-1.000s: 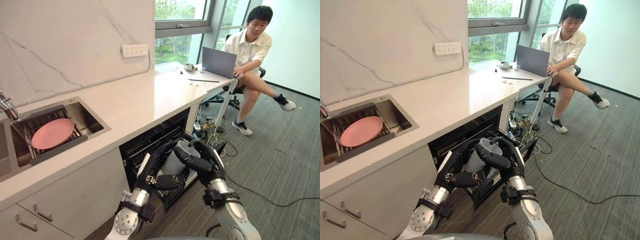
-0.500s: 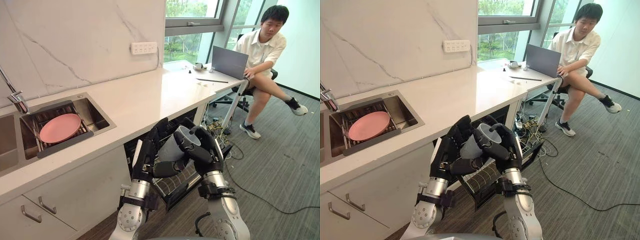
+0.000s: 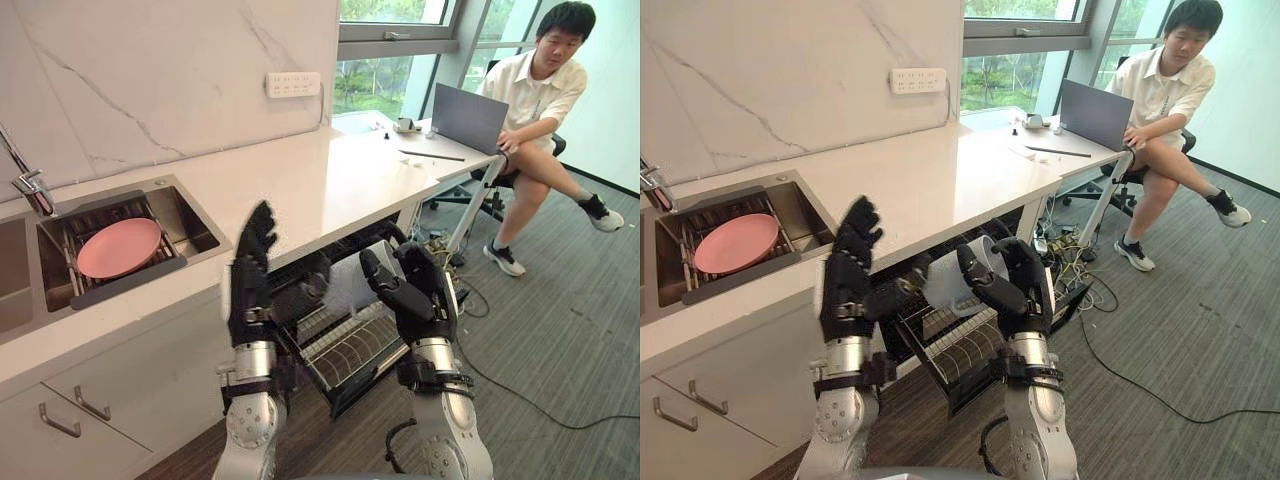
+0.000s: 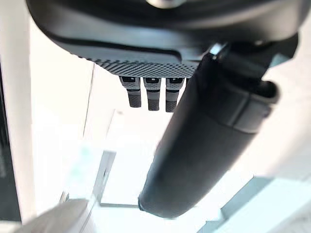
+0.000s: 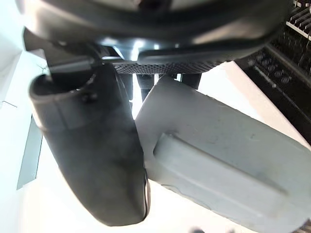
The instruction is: Walk over to the sink, pick up the cup, carry it to the dishwasher, place the cup inside the dishwasher, then close the dishwasher door
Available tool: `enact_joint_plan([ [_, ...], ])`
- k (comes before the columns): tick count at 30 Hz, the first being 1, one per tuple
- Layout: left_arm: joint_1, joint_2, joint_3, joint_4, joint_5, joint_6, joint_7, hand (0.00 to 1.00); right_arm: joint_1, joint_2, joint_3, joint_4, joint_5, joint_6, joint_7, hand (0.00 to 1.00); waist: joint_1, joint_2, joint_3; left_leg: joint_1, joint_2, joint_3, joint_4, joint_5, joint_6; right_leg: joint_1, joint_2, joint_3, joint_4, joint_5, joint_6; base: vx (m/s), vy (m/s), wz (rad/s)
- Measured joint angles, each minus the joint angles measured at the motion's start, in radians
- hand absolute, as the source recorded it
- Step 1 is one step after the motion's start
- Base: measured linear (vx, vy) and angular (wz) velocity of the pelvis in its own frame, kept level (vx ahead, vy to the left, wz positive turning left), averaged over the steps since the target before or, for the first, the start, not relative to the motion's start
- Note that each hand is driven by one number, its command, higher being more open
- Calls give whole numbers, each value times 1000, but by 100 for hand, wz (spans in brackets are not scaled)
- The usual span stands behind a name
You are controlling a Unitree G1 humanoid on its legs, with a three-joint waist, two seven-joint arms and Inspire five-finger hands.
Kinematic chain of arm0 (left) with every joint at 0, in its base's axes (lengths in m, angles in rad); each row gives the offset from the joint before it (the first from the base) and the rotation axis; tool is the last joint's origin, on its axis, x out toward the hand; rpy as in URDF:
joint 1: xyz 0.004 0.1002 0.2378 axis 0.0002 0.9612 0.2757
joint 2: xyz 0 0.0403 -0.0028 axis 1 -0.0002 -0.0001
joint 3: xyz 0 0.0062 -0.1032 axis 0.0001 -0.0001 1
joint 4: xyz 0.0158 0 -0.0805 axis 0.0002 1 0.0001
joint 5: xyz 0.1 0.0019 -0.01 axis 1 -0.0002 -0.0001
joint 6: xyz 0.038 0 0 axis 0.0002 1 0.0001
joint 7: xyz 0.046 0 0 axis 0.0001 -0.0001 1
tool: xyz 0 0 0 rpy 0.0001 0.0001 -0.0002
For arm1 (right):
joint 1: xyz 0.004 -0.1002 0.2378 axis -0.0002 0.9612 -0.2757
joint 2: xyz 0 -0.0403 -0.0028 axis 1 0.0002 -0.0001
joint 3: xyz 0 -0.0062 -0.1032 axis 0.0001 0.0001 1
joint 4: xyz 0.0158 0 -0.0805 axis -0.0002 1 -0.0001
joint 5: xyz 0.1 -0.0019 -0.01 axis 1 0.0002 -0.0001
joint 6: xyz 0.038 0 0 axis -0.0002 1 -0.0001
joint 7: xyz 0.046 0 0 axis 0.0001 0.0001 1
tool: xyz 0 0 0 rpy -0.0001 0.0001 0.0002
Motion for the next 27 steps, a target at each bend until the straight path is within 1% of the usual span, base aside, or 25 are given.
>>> enact_joint_plan([
  [2,0,0,-2,1,-21,0,-17,90,0,0,0,-1,-3,0,2,30,2,0,0,0,0,0,-1,-1,-1,0,0,-1,0,0,0,0,0,0],
  [6,1,2,-12,9,-64,1,-91,90,0,0,-1,-1,-14,0,4,30,2,0,0,0,0,-2,-2,-1,-1,0,0,-3,0,0,-1,0,0,0],
  [11,35,32,-14,31,-134,0,-222,90,0,-3,-36,-1,-54,0,11,30,2,2,1,-2,0,-9,-1,-1,-1,3,-1,-11,-1,-4,2,-11,-9,4],
  [12,38,38,-13,38,-140,0,-235,90,0,-4,-45,-1,-56,0,13,30,3,2,1,-2,0,-11,-1,-1,-1,4,-1,-14,-1,-5,1,-19,-17,11],
  [14,69,51,7,48,-178,4,-299,90,0,-16,-78,-1,-90,0,26,30,3,2,1,-6,-1,-20,0,-1,-1,5,-2,-23,-4,-8,1,-13,-20,11],
  [15,78,53,9,48,-188,6,-315,90,0,-20,-84,-1,-93,0,29,30,4,2,2,-7,-1,-21,0,-1,-1,5,-2,-25,-4,-8,1,-1,-19,11],
  [16,103,56,29,48,-205,11,-355,90,0,-30,-107,1,-103,1,42,30,6,2,2,-9,-1,-27,0,-1,-1,4,-2,-29,-3,-9,1,6,-12,7],
  [17,107,58,32,48,-210,12,-363,90,0,-31,-112,2,-110,1,45,30,6,3,2,-10,-1,-27,0,-1,-1,5,-2,-30,-3,-9,1,8,-14,9],
  [19,140,69,63,48,-234,38,-433,90,-1,-45,-151,20,-144,1,68,30,13,2,3,-13,-1,-38,0,-1,-1,5,-3,-39,-1,-8,-1,9,-12,11],
  [20,146,73,69,49,-235,46,-447,90,-3,-47,-163,31,-156,1,75,30,15,1,4,-13,-1,-41,0,-1,-1,7,-3,-43,0,-7,-3,5,-10,16],
  [22,160,98,78,64,-236,85,-485,90,-12,-76,-194,97,-210,2,91,30,27,-1,6,-16,-4,-54,1,-1,-1,11,-7,-58,0,-8,-2,-8,-4,16],
  [24,176,103,96,89,-236,108,-510,90,-26,-102,-205,151,-240,8,104,30,33,-1,14,-22,-8,-65,4,-1,-1,12,-11,-68,0,-8,-1,-18,3,16],
  [27,189,121,118,150,-235,140,-527,90,-66,-139,-206,229,-271,11,115,30,35,-7,47,-48,-12,-91,24,-1,1,11,-16,-90,1,-8,-1,-39,3,28],
])
